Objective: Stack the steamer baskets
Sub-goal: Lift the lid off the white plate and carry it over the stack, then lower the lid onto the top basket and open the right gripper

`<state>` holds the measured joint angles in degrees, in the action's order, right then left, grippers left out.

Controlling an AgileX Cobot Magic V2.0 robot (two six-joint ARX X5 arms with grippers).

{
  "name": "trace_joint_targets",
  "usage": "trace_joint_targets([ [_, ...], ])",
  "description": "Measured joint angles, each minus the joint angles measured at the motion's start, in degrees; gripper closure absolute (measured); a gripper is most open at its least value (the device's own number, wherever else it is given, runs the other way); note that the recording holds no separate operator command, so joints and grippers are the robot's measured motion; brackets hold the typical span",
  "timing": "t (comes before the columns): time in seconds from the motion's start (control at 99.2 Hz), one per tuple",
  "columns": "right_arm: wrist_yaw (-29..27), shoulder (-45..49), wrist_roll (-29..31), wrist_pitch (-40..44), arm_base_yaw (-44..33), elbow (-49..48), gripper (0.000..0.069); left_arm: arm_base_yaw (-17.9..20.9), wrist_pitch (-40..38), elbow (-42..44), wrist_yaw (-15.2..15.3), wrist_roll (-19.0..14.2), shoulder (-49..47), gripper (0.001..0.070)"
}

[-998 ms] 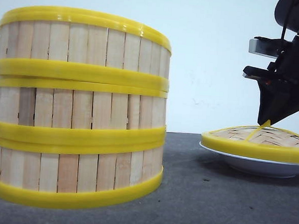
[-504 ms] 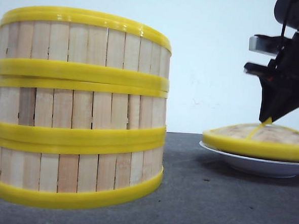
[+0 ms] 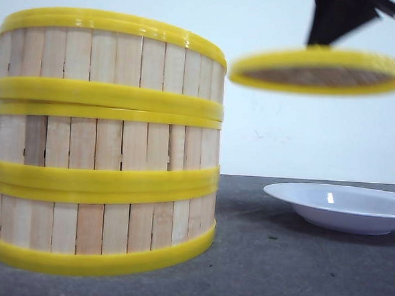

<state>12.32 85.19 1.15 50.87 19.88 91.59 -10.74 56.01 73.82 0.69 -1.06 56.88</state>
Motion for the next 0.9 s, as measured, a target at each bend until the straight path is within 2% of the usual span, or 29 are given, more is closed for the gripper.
trace_joint_targets([
  [0.222, 0.1, 0.2, -0.3, 0.8, 10.6, 7.3, 0.0634, 0.0, 0.0, 0.0, 0.0, 0.0, 0.0, 0.0410],
  [0.474, 0.1, 1.9, -1.2, 0.7, 20.9, 9.5, 0.0634, 0.0, 0.0, 0.0, 0.0, 0.0, 0.0, 0.0410],
  [0.897, 0.0, 6.9, -2.3, -1.9, 27.9, 9.5, 0.0634, 0.0, 0.0, 0.0, 0.0, 0.0, 0.1, 0.0410],
])
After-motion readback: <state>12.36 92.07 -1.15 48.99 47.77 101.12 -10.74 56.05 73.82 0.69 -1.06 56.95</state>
